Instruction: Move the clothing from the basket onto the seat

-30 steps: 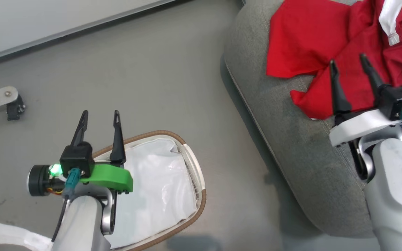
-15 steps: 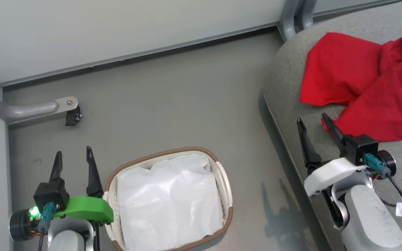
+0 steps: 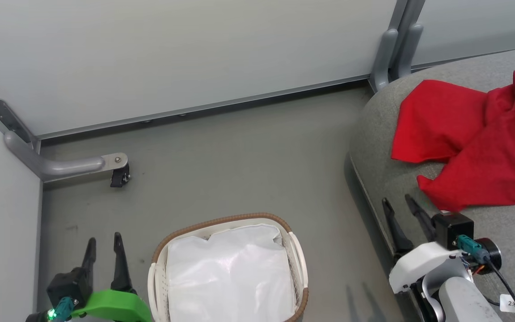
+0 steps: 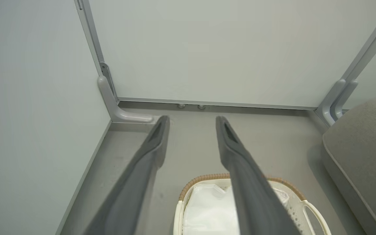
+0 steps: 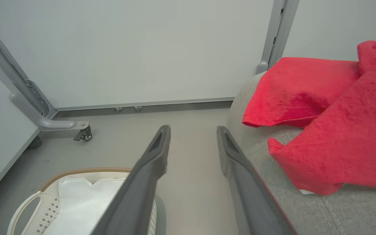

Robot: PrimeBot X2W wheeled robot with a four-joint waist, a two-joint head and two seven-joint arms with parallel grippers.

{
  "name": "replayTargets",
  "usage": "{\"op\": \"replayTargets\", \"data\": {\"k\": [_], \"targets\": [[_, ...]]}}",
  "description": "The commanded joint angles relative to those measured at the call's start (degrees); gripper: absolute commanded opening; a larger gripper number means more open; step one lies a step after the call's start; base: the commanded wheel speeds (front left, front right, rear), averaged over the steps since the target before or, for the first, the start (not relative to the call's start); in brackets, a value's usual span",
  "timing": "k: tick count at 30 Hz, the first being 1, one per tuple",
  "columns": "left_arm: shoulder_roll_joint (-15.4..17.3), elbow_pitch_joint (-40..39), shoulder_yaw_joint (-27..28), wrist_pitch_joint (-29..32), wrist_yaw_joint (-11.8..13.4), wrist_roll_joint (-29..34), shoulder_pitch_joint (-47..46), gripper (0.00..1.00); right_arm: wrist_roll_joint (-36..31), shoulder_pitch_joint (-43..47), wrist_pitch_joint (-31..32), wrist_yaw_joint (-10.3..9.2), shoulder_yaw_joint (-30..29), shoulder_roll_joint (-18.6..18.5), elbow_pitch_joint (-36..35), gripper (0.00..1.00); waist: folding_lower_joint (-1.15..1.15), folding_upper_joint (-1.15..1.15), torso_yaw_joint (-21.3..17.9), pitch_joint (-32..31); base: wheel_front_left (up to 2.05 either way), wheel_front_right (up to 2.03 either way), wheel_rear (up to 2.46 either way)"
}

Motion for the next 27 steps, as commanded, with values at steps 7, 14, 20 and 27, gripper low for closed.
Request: {"op": "replayTargets", "data": {"k": [7,14,20,27], "targets": [[0.0,0.7,1.0,2.2,-0.6,-6.2,-0.8,0.00,6.6,0.3,2.3,0.00,-1.4,0.2,0.0,0.00,0.00,0.00,0.2,-0.3,0.00,0.00,0.00],[0.0,-0.2,1.4,3.9,-1.2,-13.5,-0.9,0.00,14.4,1.2,4.0,-0.01,-2.0,0.2,-1.7,0.00,0.00,0.00,0.3,-0.6,0.00,0.00,0.00],[0.0,-0.8,1.7,5.3,-1.7,-19.1,-1.2,0.00,20.4,1.8,5.4,-0.01,-2.5,0.1,-2.8,0.00,0.00,0.00,0.5,-0.8,0.00,0.00,0.00],[0.0,-1.4,2.2,6.9,-2.2,-25.1,-1.5,0.00,26.8,2.4,7.0,-0.02,-3.2,0.1,-4.0,0.00,0.00,0.00,0.7,-1.1,0.00,0.00,0.00]]}}
